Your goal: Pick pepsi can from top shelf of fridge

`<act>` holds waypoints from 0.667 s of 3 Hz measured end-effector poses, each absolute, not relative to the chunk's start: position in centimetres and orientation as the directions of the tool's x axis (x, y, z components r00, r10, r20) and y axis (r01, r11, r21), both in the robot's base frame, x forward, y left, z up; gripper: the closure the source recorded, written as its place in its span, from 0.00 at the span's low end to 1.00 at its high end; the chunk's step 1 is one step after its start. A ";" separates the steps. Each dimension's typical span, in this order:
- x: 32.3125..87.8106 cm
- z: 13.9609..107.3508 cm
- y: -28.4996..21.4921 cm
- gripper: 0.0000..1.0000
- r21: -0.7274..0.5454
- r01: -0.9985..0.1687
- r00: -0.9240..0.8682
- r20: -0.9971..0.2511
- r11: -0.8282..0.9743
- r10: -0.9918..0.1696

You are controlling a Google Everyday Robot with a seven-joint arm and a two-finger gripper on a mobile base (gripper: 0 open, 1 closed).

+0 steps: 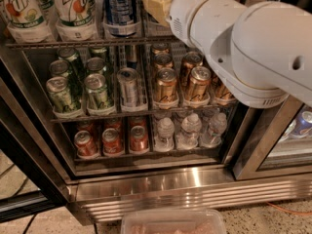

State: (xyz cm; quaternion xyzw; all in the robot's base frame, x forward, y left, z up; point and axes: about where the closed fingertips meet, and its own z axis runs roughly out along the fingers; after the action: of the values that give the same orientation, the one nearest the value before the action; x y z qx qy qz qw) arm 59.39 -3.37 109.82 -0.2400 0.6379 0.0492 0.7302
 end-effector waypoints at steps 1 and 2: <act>58.8 111.0 -3.8 1.00 -0.286 -0.383 0.197 -0.954 0.878 -0.225; 57.4 110.8 -4.5 1.00 -0.293 -0.405 0.179 -0.954 0.866 -0.239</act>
Offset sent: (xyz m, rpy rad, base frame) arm -0.0375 -0.0297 0.0021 -0.0344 0.0600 0.0521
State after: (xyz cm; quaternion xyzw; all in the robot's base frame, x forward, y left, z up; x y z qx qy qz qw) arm 57.36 -4.51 110.84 -0.2520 0.6383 0.0571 0.7251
